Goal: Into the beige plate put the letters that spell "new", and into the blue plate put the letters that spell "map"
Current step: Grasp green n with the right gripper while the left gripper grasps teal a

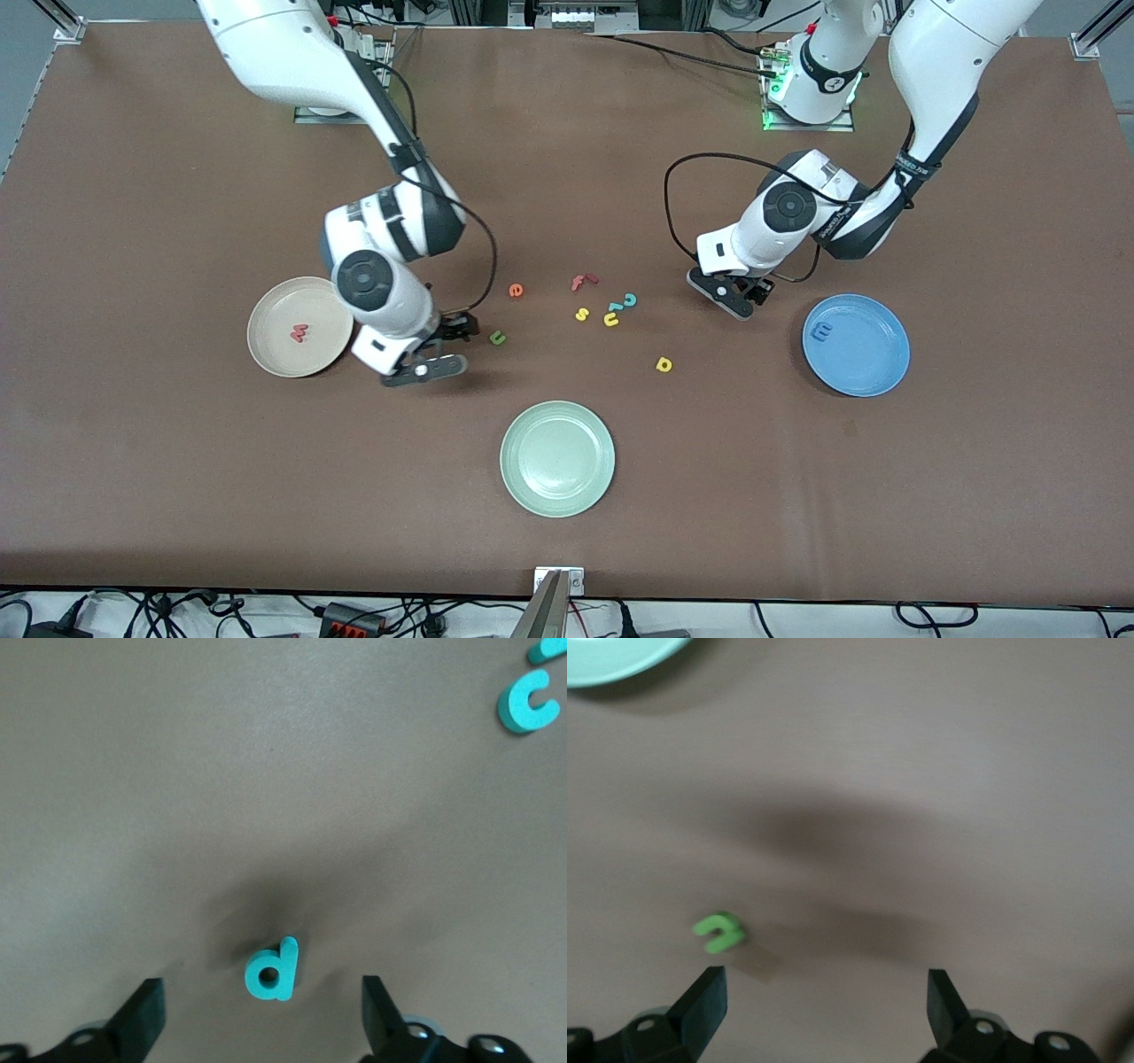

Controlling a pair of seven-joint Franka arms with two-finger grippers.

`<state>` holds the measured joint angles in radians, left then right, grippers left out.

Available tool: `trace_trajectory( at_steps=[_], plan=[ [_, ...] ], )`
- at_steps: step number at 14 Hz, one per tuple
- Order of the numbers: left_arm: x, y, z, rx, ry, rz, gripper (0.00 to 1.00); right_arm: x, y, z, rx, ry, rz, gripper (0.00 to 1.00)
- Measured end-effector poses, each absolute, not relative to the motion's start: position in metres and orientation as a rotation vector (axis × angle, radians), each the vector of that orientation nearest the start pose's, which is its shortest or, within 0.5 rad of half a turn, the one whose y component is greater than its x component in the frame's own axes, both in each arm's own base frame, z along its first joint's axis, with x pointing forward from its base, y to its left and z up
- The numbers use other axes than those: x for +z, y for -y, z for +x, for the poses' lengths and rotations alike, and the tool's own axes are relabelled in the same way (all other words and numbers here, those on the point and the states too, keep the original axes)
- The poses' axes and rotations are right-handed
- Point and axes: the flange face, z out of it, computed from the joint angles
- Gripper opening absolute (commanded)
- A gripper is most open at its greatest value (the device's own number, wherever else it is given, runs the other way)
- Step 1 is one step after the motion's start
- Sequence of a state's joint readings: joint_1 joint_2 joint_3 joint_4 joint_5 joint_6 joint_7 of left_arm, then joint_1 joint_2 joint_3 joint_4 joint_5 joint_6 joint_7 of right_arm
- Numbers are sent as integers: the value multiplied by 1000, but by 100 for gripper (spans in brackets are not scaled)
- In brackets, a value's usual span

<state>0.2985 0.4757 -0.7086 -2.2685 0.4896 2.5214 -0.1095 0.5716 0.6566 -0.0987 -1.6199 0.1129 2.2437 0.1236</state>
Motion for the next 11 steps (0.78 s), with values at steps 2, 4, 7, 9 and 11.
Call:
trace_trajectory(
  at_steps=[2,4,7,9,11],
  plan=[
    [189,229,472,64,-1095,-2959,90,222,-336,606,14,592,-3065,100],
    [182,230,470,52,-1119,-2964,70,213,-344,602,13,702,-3055,100],
    [175,229,470,56,-1135,-2967,57,205,-366,595,-2,897,-3034,90],
    [173,227,470,62,-1130,-2971,47,200,-376,593,-4,969,-3016,77],
    [172,225,470,65,-1125,-2973,31,193,-384,588,5,1033,-2999,73]
  ],
)
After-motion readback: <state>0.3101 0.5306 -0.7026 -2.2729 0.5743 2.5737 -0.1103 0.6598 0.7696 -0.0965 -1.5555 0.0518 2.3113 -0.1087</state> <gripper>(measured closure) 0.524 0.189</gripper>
